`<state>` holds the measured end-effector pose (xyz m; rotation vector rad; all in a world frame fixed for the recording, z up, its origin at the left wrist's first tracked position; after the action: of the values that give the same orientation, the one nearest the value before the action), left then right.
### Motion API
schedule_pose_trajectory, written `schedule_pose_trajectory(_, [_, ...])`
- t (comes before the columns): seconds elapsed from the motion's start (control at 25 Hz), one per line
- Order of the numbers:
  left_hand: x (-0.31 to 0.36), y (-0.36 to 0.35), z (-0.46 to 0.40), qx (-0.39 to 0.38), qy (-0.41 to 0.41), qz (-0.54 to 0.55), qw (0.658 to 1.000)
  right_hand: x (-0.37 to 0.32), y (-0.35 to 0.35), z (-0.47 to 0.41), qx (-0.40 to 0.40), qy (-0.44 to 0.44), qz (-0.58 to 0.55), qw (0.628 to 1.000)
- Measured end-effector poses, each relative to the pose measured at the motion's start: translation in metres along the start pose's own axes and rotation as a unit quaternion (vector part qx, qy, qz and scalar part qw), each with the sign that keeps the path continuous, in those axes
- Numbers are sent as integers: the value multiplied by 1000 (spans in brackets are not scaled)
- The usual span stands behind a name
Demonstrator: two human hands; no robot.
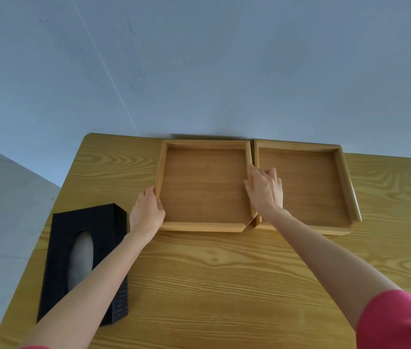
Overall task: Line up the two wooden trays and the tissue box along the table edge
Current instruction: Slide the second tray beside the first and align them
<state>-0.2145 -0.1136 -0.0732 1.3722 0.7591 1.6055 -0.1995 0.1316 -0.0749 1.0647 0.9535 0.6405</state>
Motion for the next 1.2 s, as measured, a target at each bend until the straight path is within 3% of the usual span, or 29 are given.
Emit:
schedule_pose_trajectory(0.24, [-10, -1, -7, -40, -7, 11, 999, 0, -4, 12, -19, 22, 39, 999])
schedule_pose_trajectory(0.36, [0, 1, 2, -50, -52, -40, 997, -4, -2, 37, -39, 82, 33, 995])
schedule_pose_trajectory(0.52, [15, -17, 32, -115, -185, -169, 961, -3, -16, 75, -112, 150, 79, 979])
schedule_pose_trajectory(0.64, [13, -33, 40, -193, -194, -213, 938, 4, -26, 84, -120, 153, 118, 974])
schedule_pose_trajectory(1.2, [18, -36, 14, -180, -207, -222, 935, 5, -25, 63, -118, 156, 144, 970])
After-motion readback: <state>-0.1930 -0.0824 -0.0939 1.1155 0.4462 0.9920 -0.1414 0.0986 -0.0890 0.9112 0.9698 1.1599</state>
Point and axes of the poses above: each hand's wrist, its own z-axis away from the middle knuckle, its own y-axis out of the back of the hand, x = y × z, the point moved 2 cm from there along -z, towards the middle knuckle, and after that the axes turned 9 degrees about -y, right-handed, at the moved point
